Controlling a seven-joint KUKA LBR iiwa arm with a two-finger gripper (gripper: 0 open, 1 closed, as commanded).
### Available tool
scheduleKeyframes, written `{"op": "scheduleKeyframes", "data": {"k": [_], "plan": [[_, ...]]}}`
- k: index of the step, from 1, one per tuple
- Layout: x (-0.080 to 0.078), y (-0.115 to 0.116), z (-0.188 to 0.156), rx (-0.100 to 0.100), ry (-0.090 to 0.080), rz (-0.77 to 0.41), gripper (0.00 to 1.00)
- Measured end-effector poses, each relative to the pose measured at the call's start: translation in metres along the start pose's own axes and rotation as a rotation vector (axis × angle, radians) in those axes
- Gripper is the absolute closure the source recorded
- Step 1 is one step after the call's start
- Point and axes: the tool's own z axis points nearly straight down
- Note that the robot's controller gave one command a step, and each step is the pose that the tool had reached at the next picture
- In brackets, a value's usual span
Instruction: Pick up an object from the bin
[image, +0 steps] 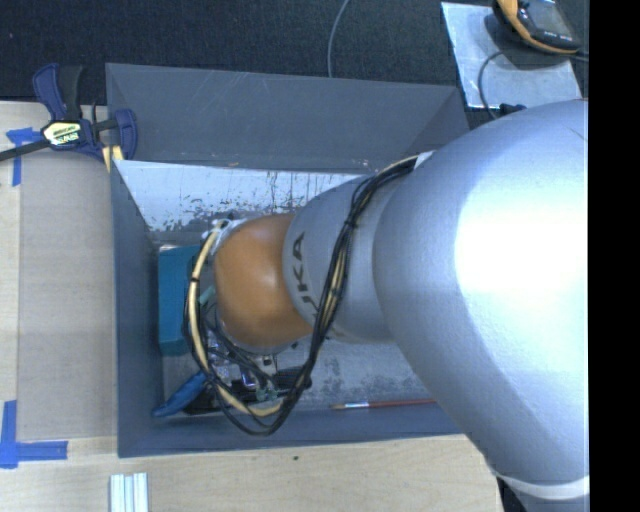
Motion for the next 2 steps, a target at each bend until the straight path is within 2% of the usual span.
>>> {"op": "scheduleKeyframes", "data": {"k": [1,2], "plan": [[-0.002,0.001,0.000,0.001,0.001,0.010,1.00],[-0.004,-0.010,0.000,0.001,0.001,0.017,1.00]]}}
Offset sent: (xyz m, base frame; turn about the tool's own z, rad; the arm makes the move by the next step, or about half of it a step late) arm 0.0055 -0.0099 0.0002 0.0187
